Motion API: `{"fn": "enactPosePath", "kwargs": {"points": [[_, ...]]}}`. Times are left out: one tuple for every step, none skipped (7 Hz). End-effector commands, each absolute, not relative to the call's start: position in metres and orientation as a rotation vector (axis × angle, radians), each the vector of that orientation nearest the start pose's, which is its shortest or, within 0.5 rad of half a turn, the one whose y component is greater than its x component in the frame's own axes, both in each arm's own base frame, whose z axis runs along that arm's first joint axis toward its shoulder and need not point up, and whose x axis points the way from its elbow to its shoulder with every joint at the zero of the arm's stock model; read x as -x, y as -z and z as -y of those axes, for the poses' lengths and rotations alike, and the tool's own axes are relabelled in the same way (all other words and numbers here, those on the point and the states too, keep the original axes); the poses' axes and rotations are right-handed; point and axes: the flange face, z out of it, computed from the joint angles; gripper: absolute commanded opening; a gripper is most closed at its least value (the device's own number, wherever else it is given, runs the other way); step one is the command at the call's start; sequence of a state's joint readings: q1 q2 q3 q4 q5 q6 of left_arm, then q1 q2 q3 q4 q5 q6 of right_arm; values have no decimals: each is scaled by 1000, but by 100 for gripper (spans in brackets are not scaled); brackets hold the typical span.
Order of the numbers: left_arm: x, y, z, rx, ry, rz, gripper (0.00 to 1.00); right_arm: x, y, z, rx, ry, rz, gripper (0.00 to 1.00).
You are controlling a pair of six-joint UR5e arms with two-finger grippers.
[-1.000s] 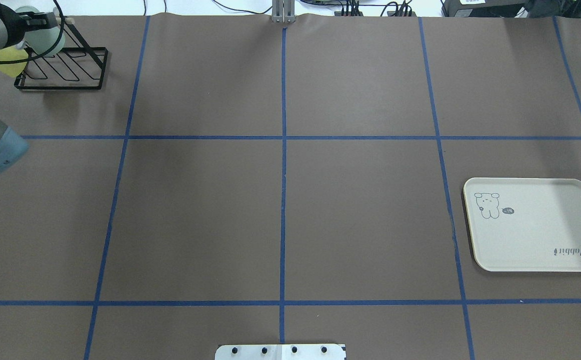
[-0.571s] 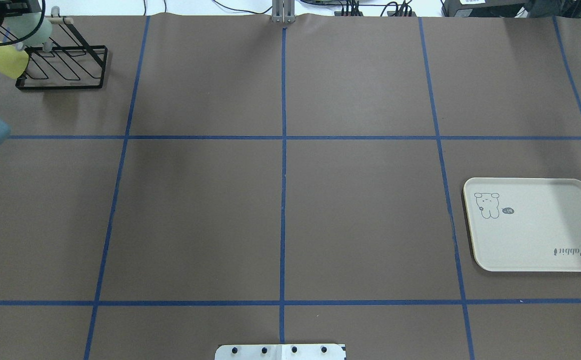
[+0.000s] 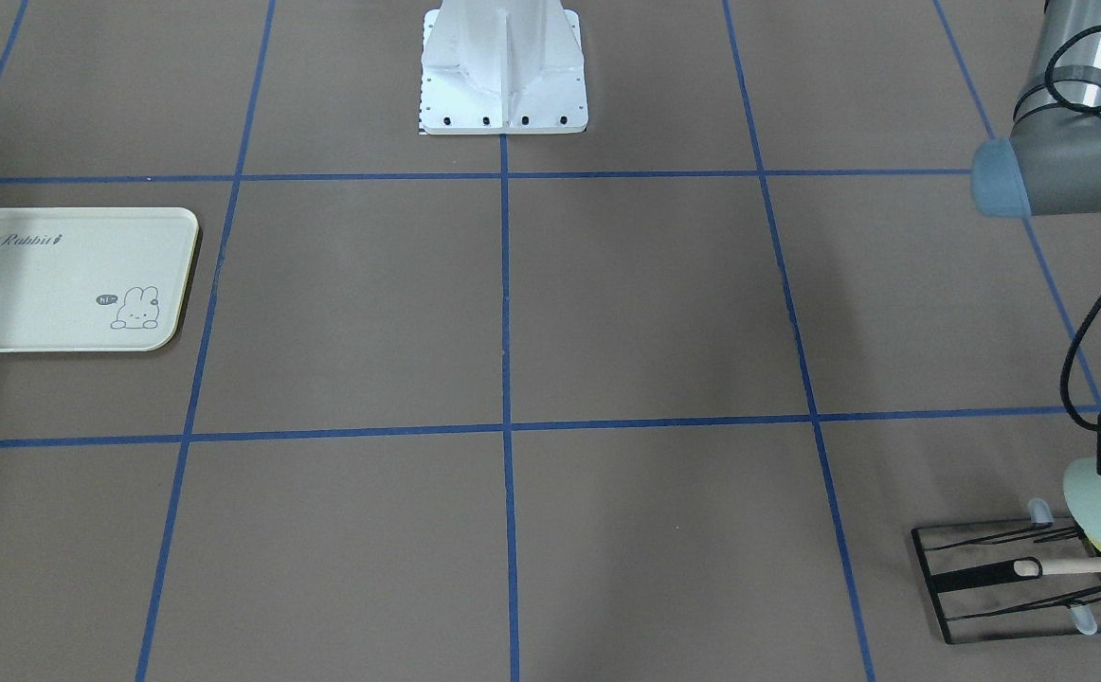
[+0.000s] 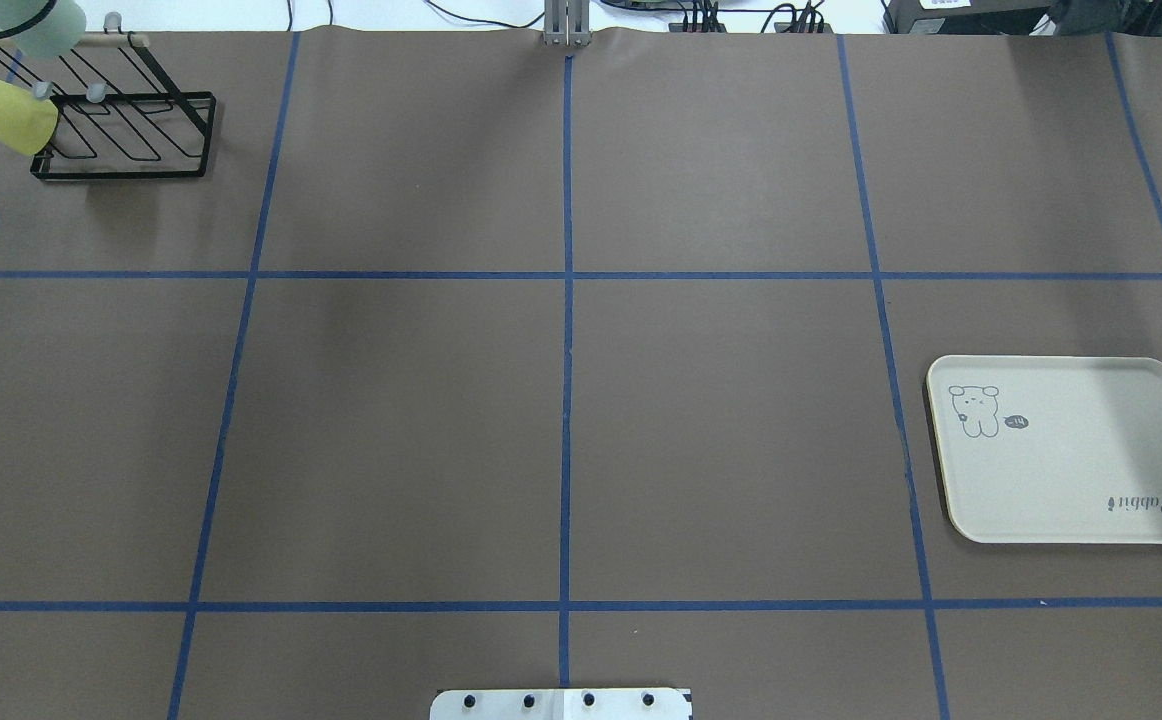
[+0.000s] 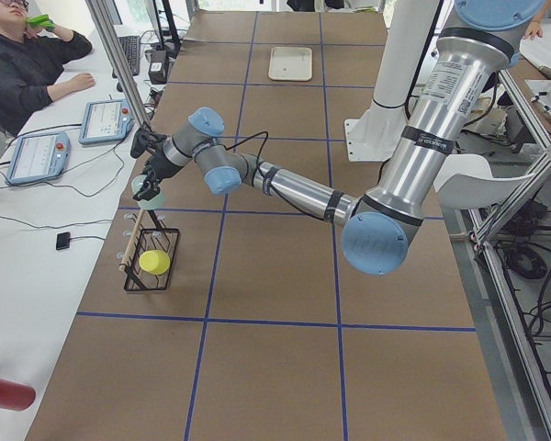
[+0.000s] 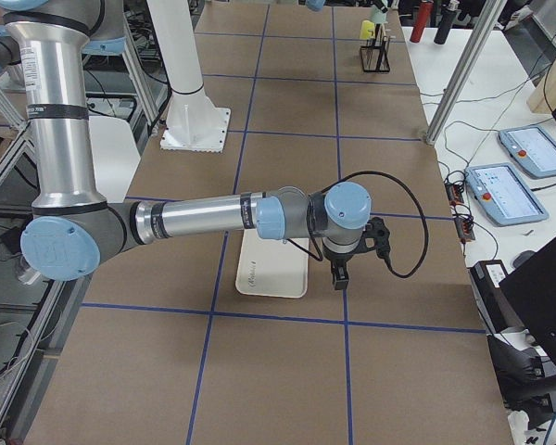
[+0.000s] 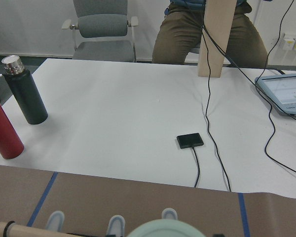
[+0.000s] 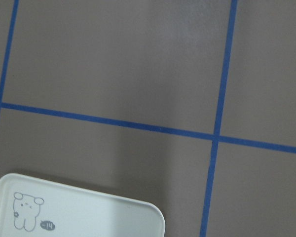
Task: Left arm grabs green cup and hands to right arm on tray
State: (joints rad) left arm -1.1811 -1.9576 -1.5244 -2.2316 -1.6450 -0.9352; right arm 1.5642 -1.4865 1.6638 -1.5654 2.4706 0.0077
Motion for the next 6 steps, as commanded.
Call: {"fn": "enactPosePath", "kwargs": {"points": [[-138, -379, 671, -771, 475, -682, 39, -22, -513, 571, -276, -26, 838, 100], [-139, -374, 673, -776, 477, -688, 39, 6, -486, 588, -328, -44, 870, 100], [-141, -368, 676, -767, 514, -710, 39, 36, -446, 607, -306, -137, 933, 100], [-148, -351, 680, -751, 589, -766, 39, 70, -415, 614, -309, -162, 991, 100], [-155, -343, 681, -721, 660, -814, 40, 101, -391, 613, -314, -209, 1058, 100], [-174, -332, 676, -686, 711, -875, 40, 128, -366, 613, -293, -267, 1126, 100]]}}
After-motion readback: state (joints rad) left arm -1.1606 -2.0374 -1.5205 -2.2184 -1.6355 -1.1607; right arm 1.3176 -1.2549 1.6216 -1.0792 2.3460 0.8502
